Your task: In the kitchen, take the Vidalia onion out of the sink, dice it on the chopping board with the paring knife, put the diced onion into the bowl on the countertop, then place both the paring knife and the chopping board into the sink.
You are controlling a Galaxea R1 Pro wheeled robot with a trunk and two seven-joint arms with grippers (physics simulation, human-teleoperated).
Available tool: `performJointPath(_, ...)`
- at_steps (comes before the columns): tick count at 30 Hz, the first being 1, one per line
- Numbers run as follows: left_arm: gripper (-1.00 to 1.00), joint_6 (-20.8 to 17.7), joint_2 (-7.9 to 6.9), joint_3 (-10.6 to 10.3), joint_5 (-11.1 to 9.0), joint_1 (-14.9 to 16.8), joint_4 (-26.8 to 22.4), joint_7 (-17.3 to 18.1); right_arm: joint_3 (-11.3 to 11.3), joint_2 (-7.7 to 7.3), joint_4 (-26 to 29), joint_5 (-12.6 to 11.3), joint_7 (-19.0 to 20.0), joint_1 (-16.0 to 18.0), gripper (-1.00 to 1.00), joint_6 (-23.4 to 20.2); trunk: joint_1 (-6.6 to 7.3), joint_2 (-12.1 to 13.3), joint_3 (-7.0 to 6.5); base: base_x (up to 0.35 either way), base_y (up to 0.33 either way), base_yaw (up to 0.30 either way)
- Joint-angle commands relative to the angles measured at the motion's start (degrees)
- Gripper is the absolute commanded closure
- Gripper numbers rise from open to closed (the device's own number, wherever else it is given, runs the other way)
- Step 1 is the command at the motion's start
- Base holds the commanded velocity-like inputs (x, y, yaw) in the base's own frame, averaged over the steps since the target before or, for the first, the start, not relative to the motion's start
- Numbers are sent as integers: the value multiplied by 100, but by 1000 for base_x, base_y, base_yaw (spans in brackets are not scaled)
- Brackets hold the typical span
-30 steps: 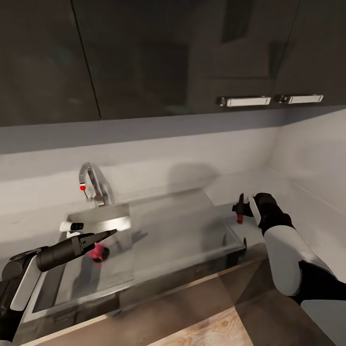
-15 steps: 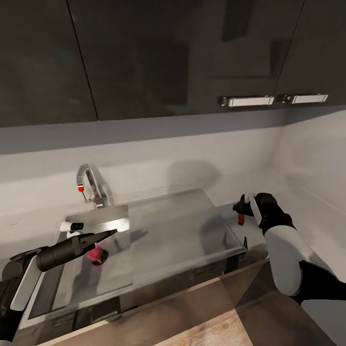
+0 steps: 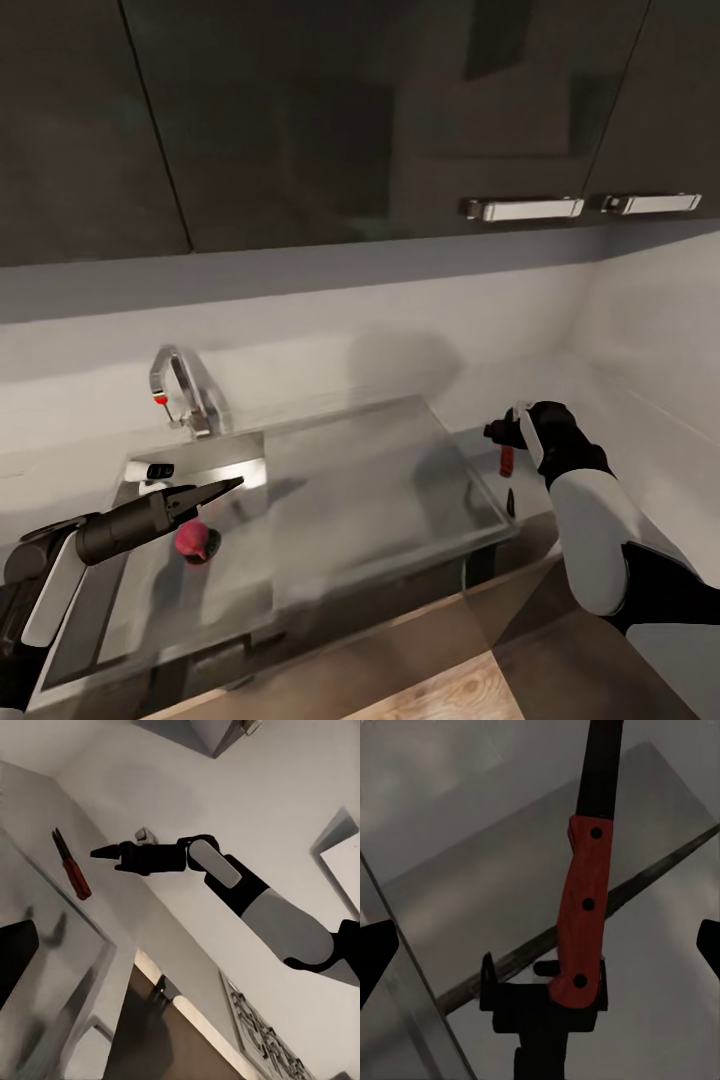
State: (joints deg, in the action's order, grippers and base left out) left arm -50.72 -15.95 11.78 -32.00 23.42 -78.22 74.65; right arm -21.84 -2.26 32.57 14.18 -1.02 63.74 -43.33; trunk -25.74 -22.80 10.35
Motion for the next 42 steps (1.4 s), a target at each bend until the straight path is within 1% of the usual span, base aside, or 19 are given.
performJointPath(1, -100, -52, -2, -1, -17, 5, -1, 6, -16, 4, 4, 14, -3, 7, -100, -21, -5, -12, 16, 91, 0, 0)
performJointPath(14, -100, -52, -5, -1, -26, 5, 6, 12, -17, -10, 4, 7, 5, 7, -100, 65, -5, -12, 107, 15, 0, -6)
performJointPath(24, -100, -52, -5, -1, -26, 5, 5, 8, -14, -53, -5, -4, 6, 7, -100, 189, -5, -12, 196, 0, 0, -110)
performJointPath(25, -100, -52, -5, -1, -26, 5, 7, 8, -13, -55, -11, -9, 5, 7, -100, 272, -5, -12, 205, 0, 0, -96)
performJointPath(27, -100, -52, -5, -1, -26, 5, 8, 8, -13, -55, -12, -11, 5, 7, -100, 305, -5, -12, 222, 0, 0, -90)
performJointPath(42, -100, -52, -5, -1, -26, 5, 8, 14, -12, -47, -22, -16, 5, 7, -100, 354, -5, -12, 360, 0, 0, -24)
